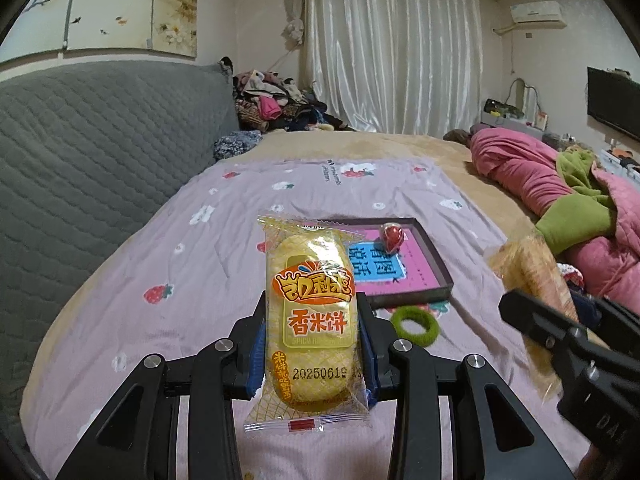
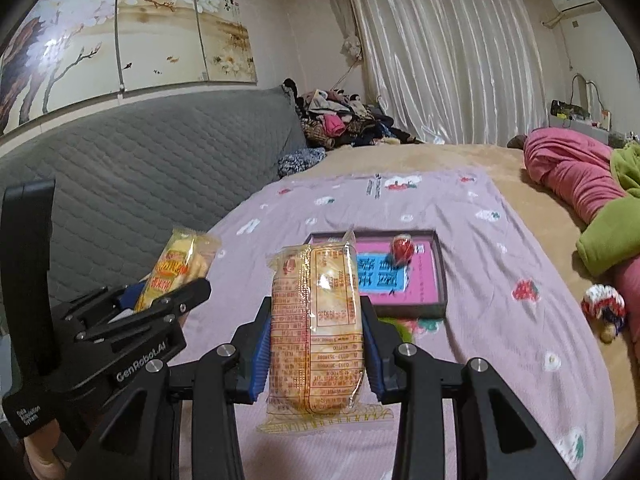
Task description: Organize objects
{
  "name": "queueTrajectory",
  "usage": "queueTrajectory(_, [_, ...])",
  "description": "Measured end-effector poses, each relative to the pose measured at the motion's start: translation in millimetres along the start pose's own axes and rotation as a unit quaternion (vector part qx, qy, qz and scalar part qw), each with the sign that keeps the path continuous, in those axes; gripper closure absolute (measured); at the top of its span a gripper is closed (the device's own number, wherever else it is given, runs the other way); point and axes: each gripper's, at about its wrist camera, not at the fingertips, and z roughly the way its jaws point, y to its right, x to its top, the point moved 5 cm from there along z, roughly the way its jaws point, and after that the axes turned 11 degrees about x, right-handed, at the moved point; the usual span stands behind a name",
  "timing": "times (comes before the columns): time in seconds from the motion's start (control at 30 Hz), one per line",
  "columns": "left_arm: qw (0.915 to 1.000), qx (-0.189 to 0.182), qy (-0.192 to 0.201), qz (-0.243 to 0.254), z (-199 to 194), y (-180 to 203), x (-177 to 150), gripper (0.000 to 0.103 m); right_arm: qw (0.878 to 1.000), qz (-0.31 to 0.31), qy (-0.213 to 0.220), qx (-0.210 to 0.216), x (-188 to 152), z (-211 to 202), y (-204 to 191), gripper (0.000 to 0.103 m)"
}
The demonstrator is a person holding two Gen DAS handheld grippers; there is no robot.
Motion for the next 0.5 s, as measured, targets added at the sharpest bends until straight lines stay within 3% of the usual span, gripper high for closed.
queueTrajectory(0.5, [0.9999,0.000,0.001,0.011,64,36,48,0.064,1.000,-0.010,0.022,-0.010,52,40,45,0.064])
